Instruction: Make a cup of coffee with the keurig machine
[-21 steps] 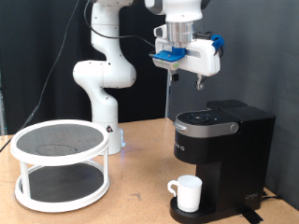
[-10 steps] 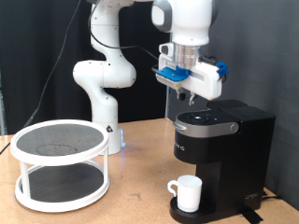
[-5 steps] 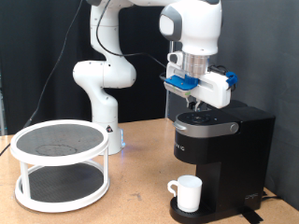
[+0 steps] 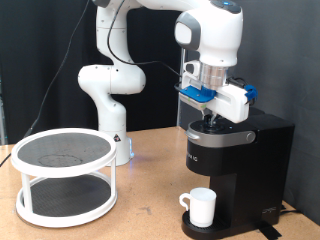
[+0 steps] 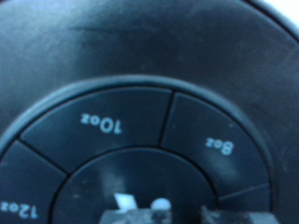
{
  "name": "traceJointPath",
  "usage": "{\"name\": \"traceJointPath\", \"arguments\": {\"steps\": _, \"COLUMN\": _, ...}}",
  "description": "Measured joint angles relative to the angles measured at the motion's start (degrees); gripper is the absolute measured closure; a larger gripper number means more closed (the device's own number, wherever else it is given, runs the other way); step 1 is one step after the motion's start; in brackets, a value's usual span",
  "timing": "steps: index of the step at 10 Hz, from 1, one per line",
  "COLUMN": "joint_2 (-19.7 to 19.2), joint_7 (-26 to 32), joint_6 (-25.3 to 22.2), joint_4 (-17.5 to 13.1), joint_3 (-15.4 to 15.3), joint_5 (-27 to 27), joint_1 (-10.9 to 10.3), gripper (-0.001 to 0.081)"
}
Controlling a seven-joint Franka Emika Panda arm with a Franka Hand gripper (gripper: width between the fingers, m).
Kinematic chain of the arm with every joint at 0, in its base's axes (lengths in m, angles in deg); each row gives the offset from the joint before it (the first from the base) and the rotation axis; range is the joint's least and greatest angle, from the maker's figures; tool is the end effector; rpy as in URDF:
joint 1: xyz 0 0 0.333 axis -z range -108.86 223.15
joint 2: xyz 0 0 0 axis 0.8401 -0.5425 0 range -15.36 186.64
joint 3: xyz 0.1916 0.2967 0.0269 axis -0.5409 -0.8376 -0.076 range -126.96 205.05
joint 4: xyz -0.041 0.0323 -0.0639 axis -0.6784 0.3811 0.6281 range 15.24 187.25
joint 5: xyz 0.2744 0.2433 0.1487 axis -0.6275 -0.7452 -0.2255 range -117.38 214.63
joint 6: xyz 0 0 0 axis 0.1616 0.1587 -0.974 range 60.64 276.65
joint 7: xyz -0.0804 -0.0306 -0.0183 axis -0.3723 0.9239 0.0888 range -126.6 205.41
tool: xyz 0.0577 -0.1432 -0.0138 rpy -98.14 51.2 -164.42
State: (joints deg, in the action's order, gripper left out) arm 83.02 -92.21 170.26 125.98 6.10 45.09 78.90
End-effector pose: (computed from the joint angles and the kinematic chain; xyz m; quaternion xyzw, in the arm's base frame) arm 0.5318 0.1103 0.4163 0.4852 -0.8704 -0.0618 0.0558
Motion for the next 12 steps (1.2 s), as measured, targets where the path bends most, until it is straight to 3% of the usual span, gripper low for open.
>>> {"name": "traceJointPath", "arguments": {"steps": 6, "joint_2": -1.11, "joint_7": -0.57, "joint_6": -2.59, "joint_4": -1.49, "joint_3": 0.0, "joint_5": 0.02, "joint_1": 0.04, "gripper": 0.0806}}
{"name": "traceJointPath", "arguments": {"steps": 8, "joint_2": -0.73, "joint_7": 1.8, "joint_6": 0.31, "joint_4": -0.91, "joint_3": 0.02, "joint_5": -2.18, "joint_1": 0.21, "gripper": 0.0806}}
{"name": "traceJointPath", "arguments": {"steps": 12, "joint_2": 5.62, "joint_7": 11.26, "joint_6": 2.46, "joint_4": 1.16, "joint_3": 1.2, "joint_5": -10.95, "joint_1": 1.49, "gripper": 0.0806}}
